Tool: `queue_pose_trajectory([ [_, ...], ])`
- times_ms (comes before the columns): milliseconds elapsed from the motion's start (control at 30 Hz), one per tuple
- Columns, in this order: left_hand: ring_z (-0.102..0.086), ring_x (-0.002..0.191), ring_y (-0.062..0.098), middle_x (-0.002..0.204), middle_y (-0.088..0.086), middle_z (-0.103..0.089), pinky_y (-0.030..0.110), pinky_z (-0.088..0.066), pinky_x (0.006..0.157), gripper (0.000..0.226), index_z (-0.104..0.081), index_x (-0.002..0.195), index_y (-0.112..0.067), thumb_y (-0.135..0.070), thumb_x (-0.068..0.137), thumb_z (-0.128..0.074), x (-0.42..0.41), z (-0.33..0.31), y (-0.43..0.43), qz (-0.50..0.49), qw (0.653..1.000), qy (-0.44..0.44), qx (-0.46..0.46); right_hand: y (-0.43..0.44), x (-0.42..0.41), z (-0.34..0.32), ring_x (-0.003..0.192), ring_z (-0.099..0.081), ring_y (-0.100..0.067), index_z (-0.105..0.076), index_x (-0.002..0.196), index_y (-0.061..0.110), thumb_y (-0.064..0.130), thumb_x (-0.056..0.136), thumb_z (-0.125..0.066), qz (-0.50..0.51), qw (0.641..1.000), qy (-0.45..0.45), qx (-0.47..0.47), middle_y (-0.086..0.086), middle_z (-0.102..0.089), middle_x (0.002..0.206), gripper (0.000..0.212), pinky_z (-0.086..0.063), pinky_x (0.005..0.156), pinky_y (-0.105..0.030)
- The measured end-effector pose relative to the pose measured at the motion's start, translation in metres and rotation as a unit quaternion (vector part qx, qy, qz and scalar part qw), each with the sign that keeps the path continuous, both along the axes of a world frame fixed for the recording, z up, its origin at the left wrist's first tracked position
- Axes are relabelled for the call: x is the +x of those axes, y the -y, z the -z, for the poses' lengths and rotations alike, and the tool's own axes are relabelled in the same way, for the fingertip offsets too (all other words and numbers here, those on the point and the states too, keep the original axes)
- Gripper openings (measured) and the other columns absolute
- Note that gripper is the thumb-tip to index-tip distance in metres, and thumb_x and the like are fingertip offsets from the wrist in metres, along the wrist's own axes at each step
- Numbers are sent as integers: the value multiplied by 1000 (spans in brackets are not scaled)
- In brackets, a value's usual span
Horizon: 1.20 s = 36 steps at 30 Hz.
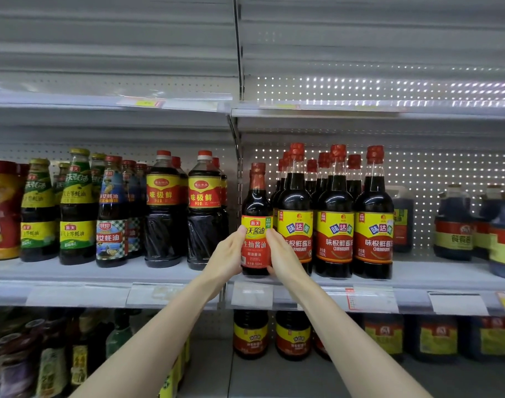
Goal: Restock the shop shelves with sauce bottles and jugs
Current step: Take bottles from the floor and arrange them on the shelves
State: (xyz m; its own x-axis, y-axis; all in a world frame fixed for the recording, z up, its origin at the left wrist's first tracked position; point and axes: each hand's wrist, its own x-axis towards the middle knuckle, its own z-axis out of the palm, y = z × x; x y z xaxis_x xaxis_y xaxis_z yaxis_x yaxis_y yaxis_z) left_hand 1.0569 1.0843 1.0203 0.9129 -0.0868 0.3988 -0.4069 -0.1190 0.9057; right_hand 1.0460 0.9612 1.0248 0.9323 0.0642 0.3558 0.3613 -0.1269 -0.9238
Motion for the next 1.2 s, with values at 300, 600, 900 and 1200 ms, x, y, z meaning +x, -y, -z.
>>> queue_pose_trajectory([
  [300, -56, 98, 8, 101, -13, -60, 37, -41, 90, 32, -53, 98, -41, -54, 100, -23, 8, -6, 1, -6, 999, -31, -29, 3, -1, 1, 97, -56, -6, -49, 99, 41, 46, 103, -28, -3, 1000, 1, 16, 13, -57, 99, 22, -47, 91, -33],
  [600, -52, 98, 8, 99, -16, -56, 36, -40, 90, 26, -50, 98, -44, -51, 100, -25, 3, -1, 1, -7, 1000, -18, -18, 3, 4, 6, 88, -53, -4, -47, 89, 38, 43, 104, -28, 2, 1000, 4, 18, 14, -54, 93, 24, -46, 92, -34],
  [900, -53, 87, -4, 94, -20, -54, 22, -42, 80, 26, -50, 100, -42, -45, 102, -24, -2, 2, 4, -15, 1000, 11, -24, 5, 9, 8, 97, -54, -8, -48, 88, 44, 45, 103, -28, -12, 999, -9, 28, 16, -55, 97, 25, -45, 100, -37],
  [1200, -58, 95, -6, 102, -18, -64, 15, -43, 74, 28, -55, 101, -48, -46, 102, -26, -4, 9, 7, -25, 999, 34, -8, 8, 15, 13, 103, -51, -11, -49, 109, 38, 45, 103, -29, -16, 999, -8, 27, 16, -53, 96, 22, -42, 104, -38],
])
